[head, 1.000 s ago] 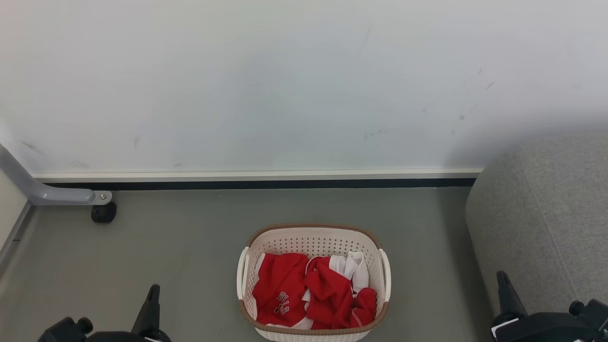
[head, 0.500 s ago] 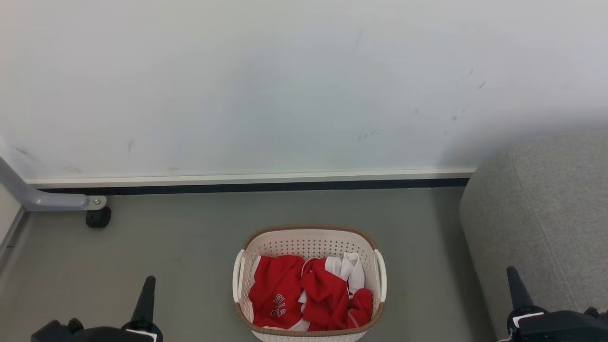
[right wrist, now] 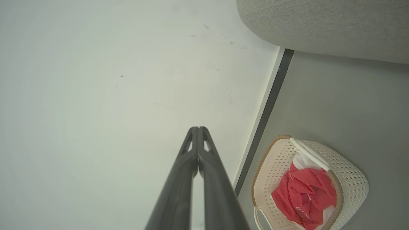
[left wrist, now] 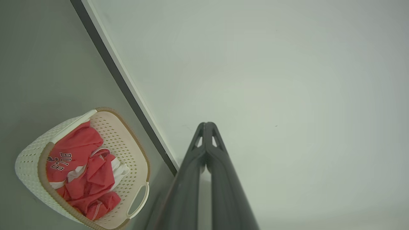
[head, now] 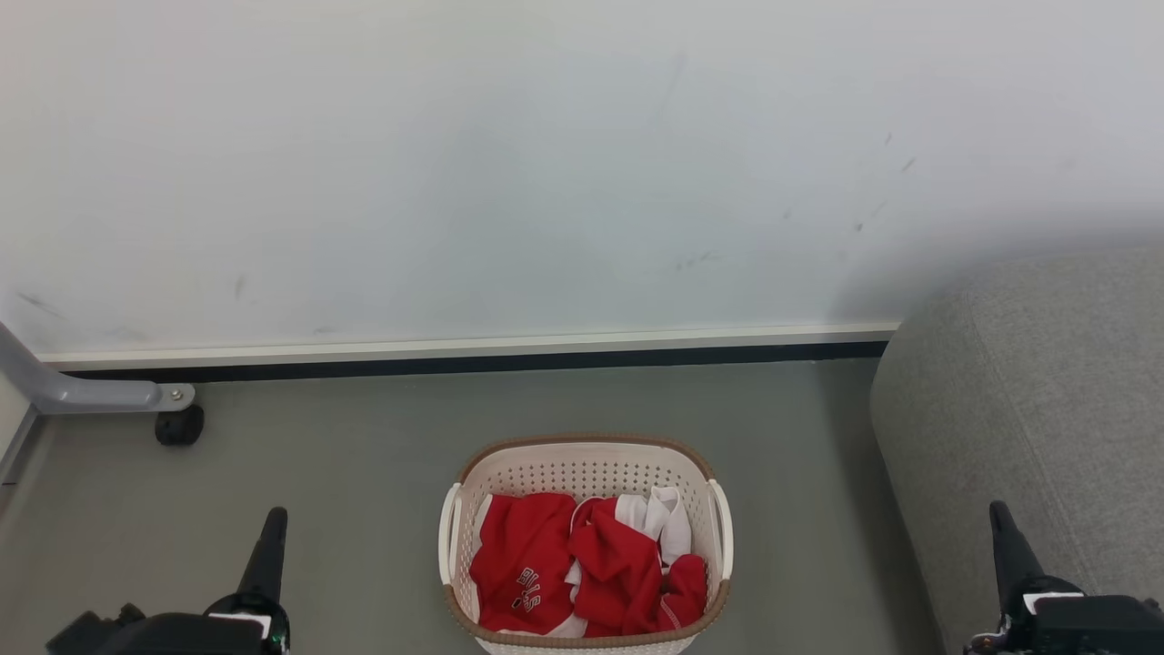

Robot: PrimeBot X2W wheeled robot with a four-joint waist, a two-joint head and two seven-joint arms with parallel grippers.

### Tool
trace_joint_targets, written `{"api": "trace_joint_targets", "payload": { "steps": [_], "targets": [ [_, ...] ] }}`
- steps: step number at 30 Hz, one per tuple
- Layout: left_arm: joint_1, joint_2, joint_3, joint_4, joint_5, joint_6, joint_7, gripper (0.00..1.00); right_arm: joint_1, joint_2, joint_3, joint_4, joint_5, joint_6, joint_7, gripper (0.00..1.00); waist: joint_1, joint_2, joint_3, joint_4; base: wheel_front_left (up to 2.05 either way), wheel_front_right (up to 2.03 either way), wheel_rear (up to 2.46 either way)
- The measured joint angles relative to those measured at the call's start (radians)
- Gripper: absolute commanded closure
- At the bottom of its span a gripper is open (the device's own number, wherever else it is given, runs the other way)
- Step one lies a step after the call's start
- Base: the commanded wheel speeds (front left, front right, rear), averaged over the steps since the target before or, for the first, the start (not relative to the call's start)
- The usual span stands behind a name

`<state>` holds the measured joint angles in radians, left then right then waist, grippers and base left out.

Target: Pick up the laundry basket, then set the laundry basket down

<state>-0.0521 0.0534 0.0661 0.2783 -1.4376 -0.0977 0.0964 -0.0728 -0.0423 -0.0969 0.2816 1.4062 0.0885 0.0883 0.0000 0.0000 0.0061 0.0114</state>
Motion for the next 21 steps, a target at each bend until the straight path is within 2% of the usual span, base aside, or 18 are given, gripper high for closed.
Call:
{"api": "trace_joint_targets", "payload": {
  "steps": [12, 21],
  "targets": [
    [-0.027, -0.01, 0.025, 0.014, -0.148, -0.021, 0.017, 1.0, -0.014, 0.0, -0.034, 0.016, 0.189, 0.031, 0.022, 1.0, 0.0003, 0.0, -0.004, -0.012, 0.0, 0.0, 0.0],
    [-0.028, -0.012, 0.025, 0.015, -0.163, -0.026, 0.017, 1.0, -0.019, 0.0, -0.035, 0.017, 0.191, 0.032, 0.025, 1.0, 0.0001, 0.0, -0.004, -0.012, 0.0, 0.0, 0.0]
  ]
}}
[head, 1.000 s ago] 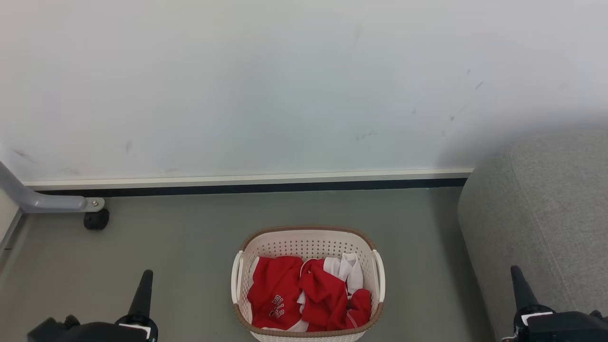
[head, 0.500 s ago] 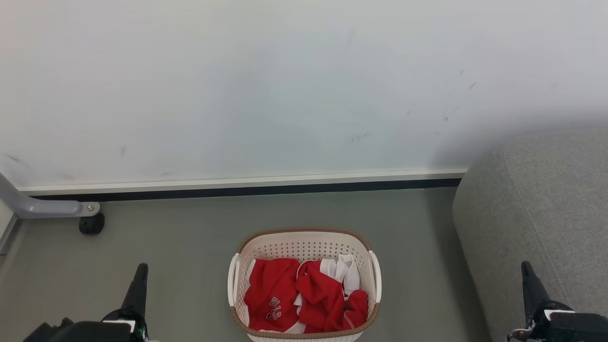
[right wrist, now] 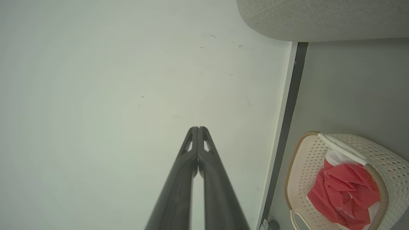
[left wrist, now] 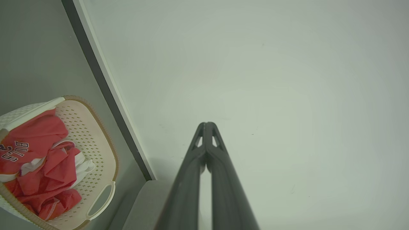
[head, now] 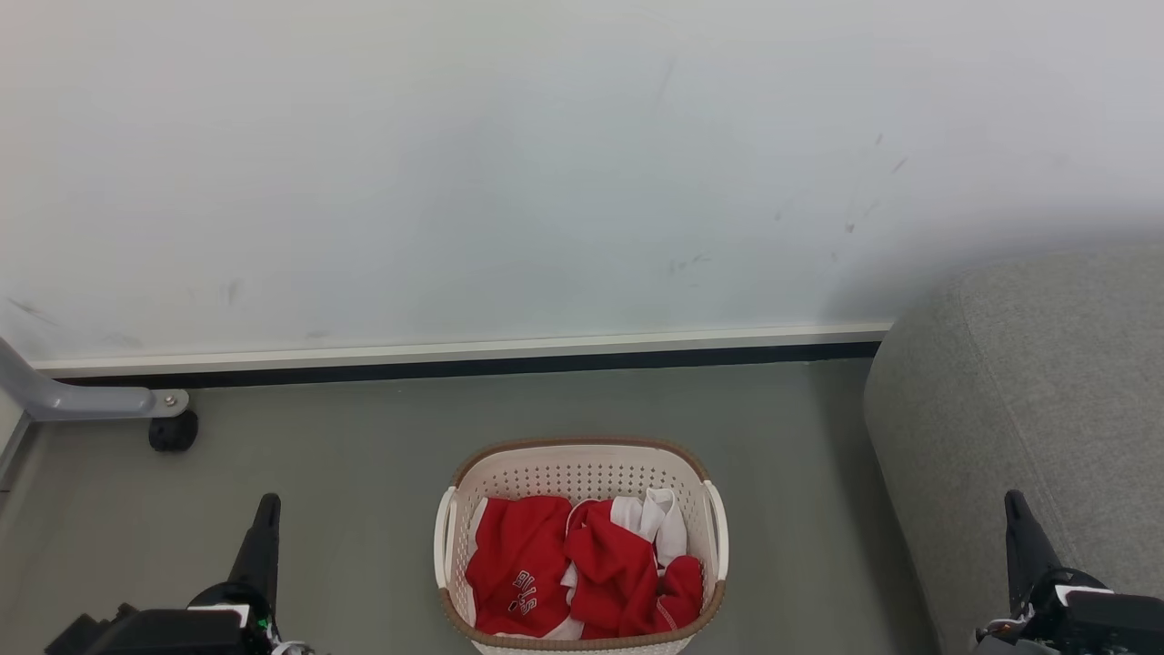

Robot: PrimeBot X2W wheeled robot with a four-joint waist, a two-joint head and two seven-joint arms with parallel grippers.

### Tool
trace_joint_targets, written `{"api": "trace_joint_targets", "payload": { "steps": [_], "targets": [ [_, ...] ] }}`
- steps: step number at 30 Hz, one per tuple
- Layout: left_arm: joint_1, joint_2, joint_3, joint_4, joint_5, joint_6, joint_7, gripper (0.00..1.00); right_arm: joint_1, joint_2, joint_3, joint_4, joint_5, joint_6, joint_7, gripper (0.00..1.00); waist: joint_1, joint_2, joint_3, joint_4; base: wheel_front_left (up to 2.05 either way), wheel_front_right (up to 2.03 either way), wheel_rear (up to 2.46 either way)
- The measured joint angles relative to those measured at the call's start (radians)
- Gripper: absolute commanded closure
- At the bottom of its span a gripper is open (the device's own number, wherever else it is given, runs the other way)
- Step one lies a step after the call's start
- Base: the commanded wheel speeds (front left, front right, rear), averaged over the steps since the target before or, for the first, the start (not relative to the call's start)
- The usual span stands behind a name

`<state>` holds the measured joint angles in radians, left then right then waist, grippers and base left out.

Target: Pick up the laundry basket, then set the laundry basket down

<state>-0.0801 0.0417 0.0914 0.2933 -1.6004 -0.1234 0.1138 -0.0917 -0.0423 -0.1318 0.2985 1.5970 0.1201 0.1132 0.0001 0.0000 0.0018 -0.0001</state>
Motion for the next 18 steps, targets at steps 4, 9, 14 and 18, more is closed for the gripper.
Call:
{"api": "trace_joint_targets", "payload": {
  "steps": [4, 9, 14, 18],
  "targets": [
    [0.0, 0.0, 0.0, 0.0, 0.0, 0.0, 0.0, 1.0, 0.0, 0.0, 0.0, 0.0, 0.0, 0.0, 0.0, 1.0, 0.0, 0.0, 0.0, 0.0, 0.0, 0.0, 0.0],
    [0.0, 0.0, 0.0, 0.0, 0.0, 0.0, 0.0, 1.0, 0.0, 0.0, 0.0, 0.0, 0.0, 0.0, 0.0, 1.0, 0.0, 0.0, 0.0, 0.0, 0.0, 0.0, 0.0],
    [0.0, 0.0, 0.0, 0.001, 0.0, 0.0, 0.0, 1.0, 0.0, 0.0, 0.0, 0.0, 0.0, 0.0, 0.0, 1.0, -0.0001, 0.0, 0.0, 0.0, 0.0, 0.0, 0.0],
    [0.0, 0.0, 0.0, 0.001, 0.0, 0.0, 0.0, 1.0, 0.0, 0.0, 0.0, 0.0, 0.0, 0.0, 0.0, 1.0, -0.0001, 0.0, 0.0, 0.0, 0.0, 0.0, 0.0]
  ]
}}
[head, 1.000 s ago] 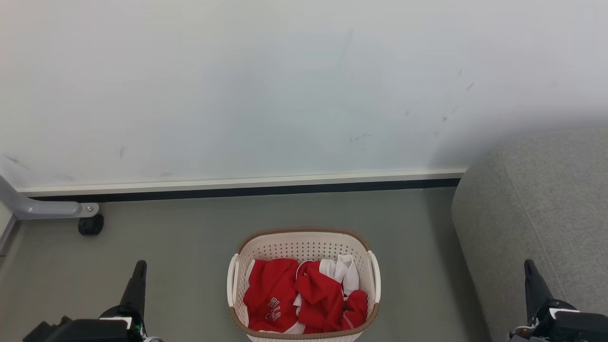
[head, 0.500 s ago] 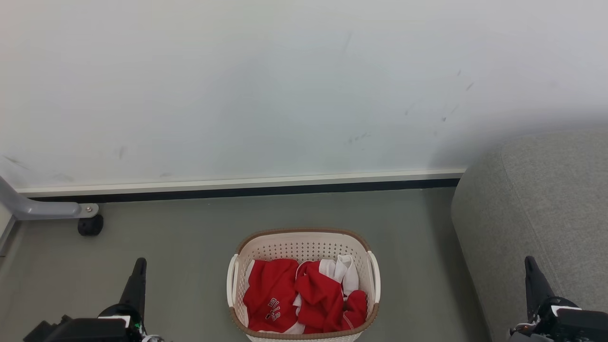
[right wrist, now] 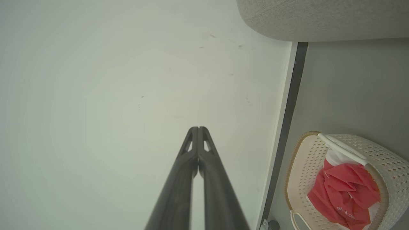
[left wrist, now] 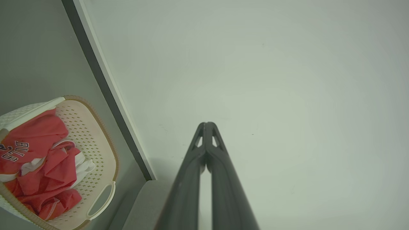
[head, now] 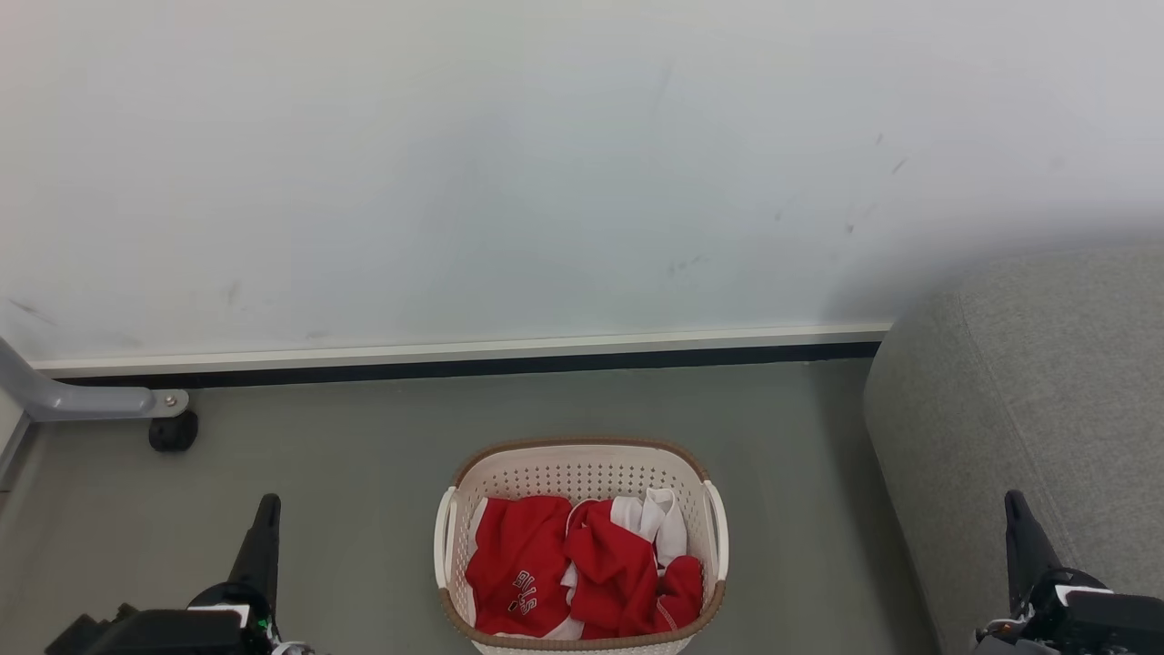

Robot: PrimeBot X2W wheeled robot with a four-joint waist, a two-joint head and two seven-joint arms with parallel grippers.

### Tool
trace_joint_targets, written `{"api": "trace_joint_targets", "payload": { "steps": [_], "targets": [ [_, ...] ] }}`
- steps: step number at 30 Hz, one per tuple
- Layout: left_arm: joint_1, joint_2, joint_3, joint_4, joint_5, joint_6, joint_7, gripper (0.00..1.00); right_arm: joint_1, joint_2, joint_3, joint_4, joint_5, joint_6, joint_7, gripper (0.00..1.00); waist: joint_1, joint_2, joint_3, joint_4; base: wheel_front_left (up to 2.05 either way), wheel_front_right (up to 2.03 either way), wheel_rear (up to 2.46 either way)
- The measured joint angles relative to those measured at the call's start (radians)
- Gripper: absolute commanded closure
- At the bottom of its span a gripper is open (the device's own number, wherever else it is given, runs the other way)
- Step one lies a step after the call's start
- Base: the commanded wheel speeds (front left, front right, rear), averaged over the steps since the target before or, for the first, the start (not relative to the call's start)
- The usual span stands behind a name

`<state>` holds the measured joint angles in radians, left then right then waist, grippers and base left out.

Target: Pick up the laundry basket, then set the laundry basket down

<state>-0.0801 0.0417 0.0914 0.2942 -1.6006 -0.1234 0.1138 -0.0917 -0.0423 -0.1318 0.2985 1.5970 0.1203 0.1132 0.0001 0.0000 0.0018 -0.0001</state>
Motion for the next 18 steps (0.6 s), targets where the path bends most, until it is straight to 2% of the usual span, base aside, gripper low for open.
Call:
{"api": "trace_joint_targets", "payload": {
  "steps": [18],
  "targets": [
    [0.0, 0.0, 0.0, 0.001, 0.0, 0.0, 0.0, 1.0, 0.0, 0.0, 0.0, 0.0, 0.0, 0.0, 0.0, 1.0, -0.0002, 0.0, 0.0, 0.0, 0.0, 0.0, 0.0]
  ]
}}
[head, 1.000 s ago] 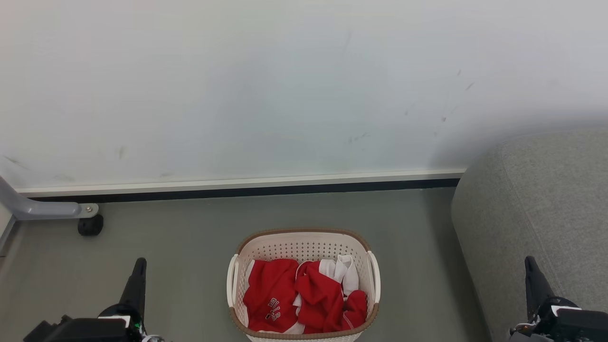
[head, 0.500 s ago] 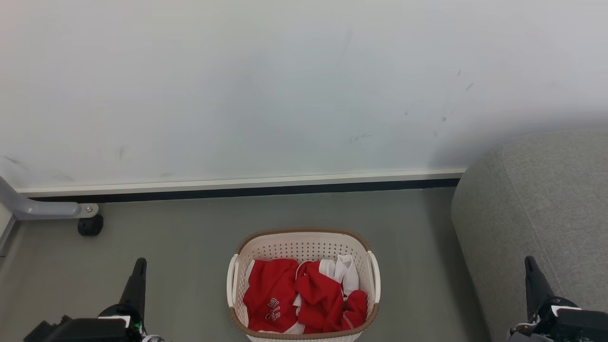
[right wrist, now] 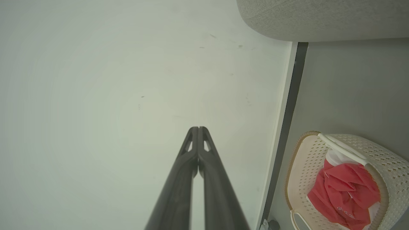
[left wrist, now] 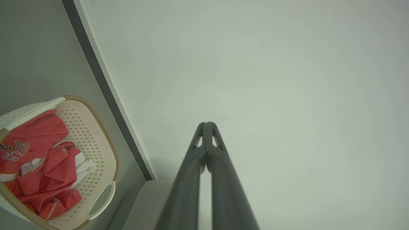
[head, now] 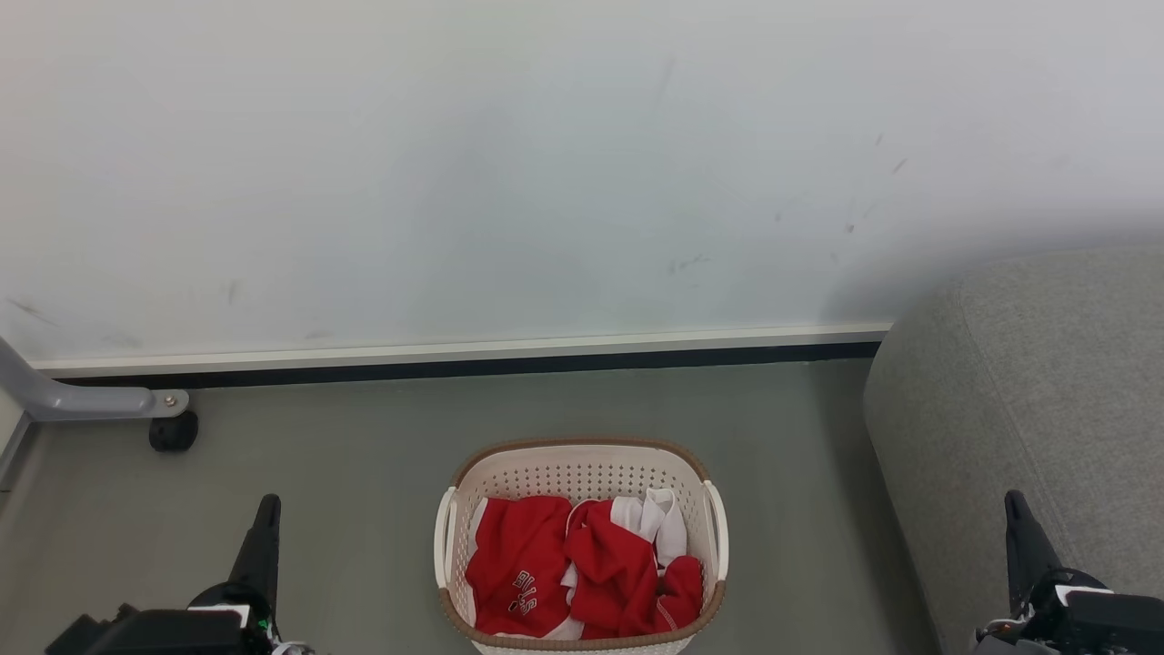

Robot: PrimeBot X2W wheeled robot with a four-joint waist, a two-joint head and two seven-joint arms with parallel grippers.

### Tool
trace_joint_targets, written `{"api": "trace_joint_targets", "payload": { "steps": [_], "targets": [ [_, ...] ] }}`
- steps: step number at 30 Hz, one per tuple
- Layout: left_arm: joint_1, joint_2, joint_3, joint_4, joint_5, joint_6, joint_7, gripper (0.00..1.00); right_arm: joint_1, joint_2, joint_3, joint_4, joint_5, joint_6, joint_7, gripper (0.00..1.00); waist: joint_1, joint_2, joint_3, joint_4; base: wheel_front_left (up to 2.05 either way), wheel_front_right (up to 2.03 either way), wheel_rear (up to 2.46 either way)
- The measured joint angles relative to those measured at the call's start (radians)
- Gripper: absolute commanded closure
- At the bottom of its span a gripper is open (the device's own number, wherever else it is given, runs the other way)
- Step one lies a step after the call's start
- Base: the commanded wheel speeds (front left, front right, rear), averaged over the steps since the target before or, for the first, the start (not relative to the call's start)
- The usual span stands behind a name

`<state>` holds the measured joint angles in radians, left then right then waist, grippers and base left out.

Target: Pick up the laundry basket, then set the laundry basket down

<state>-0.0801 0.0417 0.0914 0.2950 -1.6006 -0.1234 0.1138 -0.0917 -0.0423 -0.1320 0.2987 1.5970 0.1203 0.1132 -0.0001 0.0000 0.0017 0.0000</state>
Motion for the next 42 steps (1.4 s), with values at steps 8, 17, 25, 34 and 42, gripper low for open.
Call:
{"api": "trace_joint_targets", "payload": {
  "steps": [8, 17, 25, 34, 42],
  "targets": [
    [0.0, 0.0, 0.0, 0.0, 0.0, 0.0, 0.0, 1.0, 0.0, 0.0, 0.0, 0.0, 0.0, 0.0, 0.0, 1.0, 0.0, 0.0, 0.0, 0.0, 0.0, 0.0, 0.0],
    [0.0, 0.0, 0.0, 0.0, 0.0, 0.0, 0.0, 1.0, 0.0, 0.0, 0.0, 0.0, 0.0, 0.0, 0.0, 1.0, 0.0001, 0.0001, 0.0, 0.0, 0.0, 0.0, 0.0],
    [0.0, 0.0, 0.0, 0.001, 0.0, 0.0, 0.0, 1.0, 0.0, 0.0, 0.0, 0.0, 0.0, 0.0, 0.0, 1.0, 0.0001, 0.0, 0.0, 0.0, 0.0, 0.0, 0.0],
    [0.0, 0.0, 0.0, 0.001, 0.0, 0.0, 0.0, 1.0, 0.0, 0.0, 0.0, 0.0, 0.0, 0.0, 0.0, 1.0, 0.0001, 0.0, 0.0, 0.0, 0.0, 0.0, 0.0],
    [0.0, 0.0, 0.0, 0.001, 0.0, 0.0, 0.0, 1.0, 0.0, 0.0, 0.0, 0.0, 0.0, 0.0, 0.0, 1.0, 0.0001, 0.0, 0.0, 0.0, 0.0, 0.0, 0.0]
  ]
}}
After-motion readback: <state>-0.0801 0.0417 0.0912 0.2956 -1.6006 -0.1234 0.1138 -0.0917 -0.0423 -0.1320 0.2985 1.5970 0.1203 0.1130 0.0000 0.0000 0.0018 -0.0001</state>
